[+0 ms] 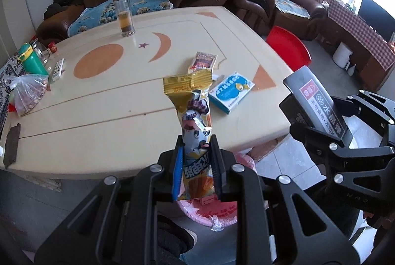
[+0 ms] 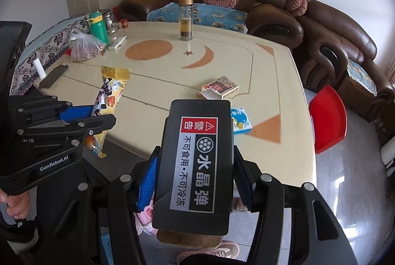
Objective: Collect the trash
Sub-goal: 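Lift the snack bar and black box with both tools and carry them over the pink bin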
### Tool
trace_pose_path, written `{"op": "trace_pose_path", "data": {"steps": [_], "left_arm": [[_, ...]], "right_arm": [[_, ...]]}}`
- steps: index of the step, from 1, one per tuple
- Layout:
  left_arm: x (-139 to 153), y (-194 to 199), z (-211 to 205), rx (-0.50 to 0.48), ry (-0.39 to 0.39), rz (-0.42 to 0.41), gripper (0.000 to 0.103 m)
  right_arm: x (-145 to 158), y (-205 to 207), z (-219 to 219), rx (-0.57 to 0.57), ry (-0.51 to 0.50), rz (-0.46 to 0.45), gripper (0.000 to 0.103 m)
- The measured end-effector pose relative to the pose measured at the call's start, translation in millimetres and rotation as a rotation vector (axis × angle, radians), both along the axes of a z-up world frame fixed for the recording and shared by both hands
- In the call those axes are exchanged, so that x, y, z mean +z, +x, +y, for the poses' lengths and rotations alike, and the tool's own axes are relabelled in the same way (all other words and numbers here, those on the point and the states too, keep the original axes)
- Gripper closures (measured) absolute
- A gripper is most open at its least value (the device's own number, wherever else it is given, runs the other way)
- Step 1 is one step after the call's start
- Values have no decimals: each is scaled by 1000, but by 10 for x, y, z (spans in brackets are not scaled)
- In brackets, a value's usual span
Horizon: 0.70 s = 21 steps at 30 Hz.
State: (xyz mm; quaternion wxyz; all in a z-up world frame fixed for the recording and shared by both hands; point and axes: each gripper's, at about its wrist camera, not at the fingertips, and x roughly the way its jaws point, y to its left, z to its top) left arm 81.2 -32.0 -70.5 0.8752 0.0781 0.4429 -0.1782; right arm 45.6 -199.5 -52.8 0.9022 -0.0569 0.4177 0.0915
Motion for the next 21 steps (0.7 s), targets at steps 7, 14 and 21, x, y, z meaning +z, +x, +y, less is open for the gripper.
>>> {"op": "trace_pose_path", "data": {"steps": [7,14,21], "left_arm": [[-250,-114,-54,-38,22,12,82],[-572,-201,-93,-72,42,45,82],[-868,-257,-126,-104,72,79,82]], "right_arm": [[-228,-85,49,-12,0,23,49],[-540,-134,106,-22,9,68,49],[-885,-149,128,-45,31,127,49]]}}
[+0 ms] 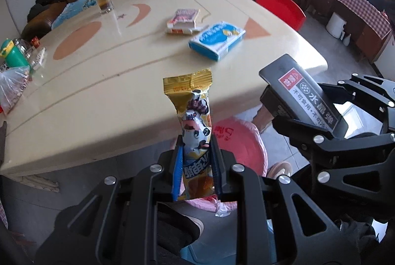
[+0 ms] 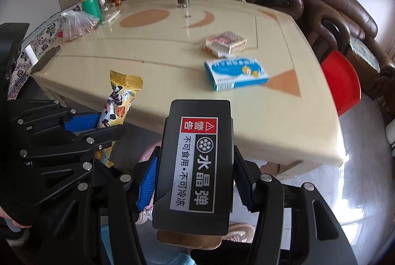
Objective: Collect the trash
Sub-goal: 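Lift the snack bar and black box with both tools and carry them over the pink bin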
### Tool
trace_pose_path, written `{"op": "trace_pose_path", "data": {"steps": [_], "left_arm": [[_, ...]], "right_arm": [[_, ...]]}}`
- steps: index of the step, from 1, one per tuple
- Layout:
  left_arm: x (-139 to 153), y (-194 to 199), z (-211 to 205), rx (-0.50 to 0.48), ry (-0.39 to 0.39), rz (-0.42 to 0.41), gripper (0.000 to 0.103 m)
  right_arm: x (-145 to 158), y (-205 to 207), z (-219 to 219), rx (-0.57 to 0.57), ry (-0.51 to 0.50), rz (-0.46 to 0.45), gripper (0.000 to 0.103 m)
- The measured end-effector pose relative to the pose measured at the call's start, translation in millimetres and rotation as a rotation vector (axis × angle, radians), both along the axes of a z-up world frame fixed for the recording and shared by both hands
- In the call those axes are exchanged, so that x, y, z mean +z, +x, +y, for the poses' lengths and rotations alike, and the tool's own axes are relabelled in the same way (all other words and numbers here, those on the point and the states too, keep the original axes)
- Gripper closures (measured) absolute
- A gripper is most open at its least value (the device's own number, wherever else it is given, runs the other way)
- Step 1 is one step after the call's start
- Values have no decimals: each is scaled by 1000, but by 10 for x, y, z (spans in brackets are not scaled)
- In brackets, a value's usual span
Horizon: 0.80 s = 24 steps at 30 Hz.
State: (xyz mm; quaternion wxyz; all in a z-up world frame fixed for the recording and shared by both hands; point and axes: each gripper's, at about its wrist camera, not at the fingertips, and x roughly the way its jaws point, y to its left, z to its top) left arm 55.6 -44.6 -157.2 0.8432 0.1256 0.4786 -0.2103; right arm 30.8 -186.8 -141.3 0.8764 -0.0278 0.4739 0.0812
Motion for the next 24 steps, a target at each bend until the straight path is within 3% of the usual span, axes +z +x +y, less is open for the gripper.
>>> {"op": "trace_pose_path", "data": {"steps": [24], "left_arm": [[-1065,-67,-35,-26,27,201,82]], "right_arm": [[-1090,28,-130,-72,90,187,49]]}}
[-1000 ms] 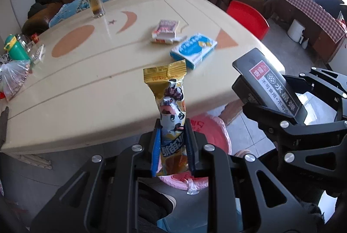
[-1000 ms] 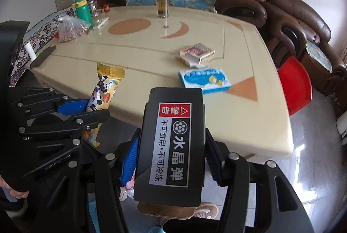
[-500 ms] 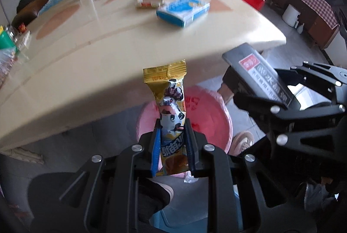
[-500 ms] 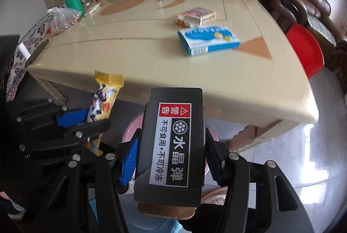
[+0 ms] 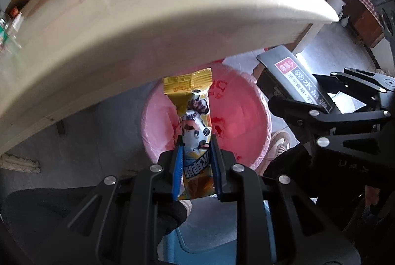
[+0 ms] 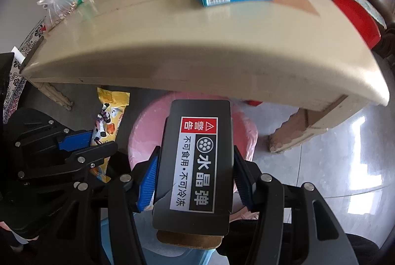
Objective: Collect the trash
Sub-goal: 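Lift the snack bar and black box with both tools and carry them over the pink bin, then open the left tool over the bin while the right tool releases the black box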
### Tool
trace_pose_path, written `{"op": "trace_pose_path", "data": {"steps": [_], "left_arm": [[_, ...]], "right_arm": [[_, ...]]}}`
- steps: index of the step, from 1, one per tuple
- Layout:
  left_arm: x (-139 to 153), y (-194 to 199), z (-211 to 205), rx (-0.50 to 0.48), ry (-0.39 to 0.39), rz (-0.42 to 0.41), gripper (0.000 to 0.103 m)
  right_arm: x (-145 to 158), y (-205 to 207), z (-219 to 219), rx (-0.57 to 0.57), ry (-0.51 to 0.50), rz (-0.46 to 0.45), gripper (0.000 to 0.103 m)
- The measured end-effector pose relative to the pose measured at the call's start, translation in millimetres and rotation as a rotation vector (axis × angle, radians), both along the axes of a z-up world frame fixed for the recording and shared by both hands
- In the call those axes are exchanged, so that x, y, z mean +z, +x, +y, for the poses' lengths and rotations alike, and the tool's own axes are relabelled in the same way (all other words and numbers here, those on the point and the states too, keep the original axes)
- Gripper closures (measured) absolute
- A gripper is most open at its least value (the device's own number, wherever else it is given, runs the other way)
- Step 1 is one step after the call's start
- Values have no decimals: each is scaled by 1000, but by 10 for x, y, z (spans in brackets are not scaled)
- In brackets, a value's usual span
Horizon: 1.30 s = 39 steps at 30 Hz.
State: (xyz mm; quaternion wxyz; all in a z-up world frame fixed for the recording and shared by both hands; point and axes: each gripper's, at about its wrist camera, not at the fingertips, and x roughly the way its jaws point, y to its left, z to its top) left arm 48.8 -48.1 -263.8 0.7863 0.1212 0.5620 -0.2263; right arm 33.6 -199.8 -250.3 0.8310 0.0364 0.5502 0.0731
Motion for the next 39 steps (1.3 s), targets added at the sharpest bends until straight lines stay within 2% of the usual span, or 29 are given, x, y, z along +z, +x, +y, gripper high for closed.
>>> {"op": "trace_pose_path", "data": {"steps": [12,21,30,39], "left_arm": [[-514,295,-129,55,21,126,82],[-861,323,-174,55,45,202,82],[-1067,367,-190,64,78,252,82],[-1176,393,-200,55,97,257,82]], "right_arm": [[-518,204,-44,6,23,97,49],[-876,340,-47,15,37,167,49],[-1178,417,-3,39,10,227,49],[-1299,435,-4,56,-23,244,49]]}}
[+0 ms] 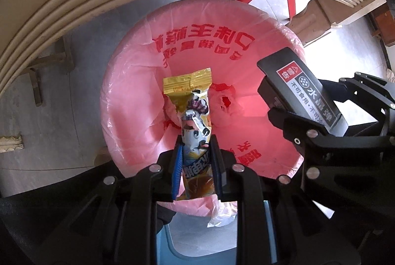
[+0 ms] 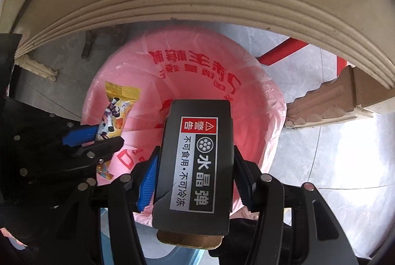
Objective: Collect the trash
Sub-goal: 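Open the left tool over the bin while the right tool releases the black box, then raise both open tools from the bin back above the table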
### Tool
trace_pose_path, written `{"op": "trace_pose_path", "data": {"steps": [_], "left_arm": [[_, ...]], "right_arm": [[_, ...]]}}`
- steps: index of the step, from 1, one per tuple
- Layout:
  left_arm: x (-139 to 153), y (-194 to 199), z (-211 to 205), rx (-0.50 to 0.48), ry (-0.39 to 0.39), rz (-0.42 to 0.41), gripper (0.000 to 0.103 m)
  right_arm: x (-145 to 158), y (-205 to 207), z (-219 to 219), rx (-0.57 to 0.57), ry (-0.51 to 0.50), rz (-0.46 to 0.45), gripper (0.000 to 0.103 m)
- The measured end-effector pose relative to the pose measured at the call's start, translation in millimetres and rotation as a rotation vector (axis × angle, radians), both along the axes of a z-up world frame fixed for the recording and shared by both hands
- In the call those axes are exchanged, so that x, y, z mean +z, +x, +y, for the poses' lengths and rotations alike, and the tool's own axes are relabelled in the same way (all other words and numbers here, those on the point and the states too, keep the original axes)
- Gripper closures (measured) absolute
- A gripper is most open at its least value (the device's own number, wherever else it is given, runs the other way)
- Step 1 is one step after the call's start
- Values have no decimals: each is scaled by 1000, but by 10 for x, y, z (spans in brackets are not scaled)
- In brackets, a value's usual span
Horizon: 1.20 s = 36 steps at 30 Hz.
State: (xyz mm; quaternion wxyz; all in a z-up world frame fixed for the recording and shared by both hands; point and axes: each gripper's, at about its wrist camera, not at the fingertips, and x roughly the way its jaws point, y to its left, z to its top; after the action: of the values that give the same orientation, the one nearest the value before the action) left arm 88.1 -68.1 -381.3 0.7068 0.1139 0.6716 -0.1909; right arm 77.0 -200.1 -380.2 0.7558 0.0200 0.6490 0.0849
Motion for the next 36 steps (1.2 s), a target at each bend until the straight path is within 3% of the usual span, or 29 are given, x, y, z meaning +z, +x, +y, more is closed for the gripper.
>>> {"op": "trace_pose_path", "data": {"steps": [4,8,14,36], "left_arm": [[-24,5,-3,3,3,14,77],[-40,37,16,10,69,-26,57],[33,105,133,65,48,-35,37],[149,57,170,60,48,-59,36]], "right_arm": [[-35,-5,-19,2,11,2,48],[-54,16,-68,-17,-26,-9,36],[-45,38,-205,-68,11,-9,26],[26,7,-218,-86,22,-18,26]]}}
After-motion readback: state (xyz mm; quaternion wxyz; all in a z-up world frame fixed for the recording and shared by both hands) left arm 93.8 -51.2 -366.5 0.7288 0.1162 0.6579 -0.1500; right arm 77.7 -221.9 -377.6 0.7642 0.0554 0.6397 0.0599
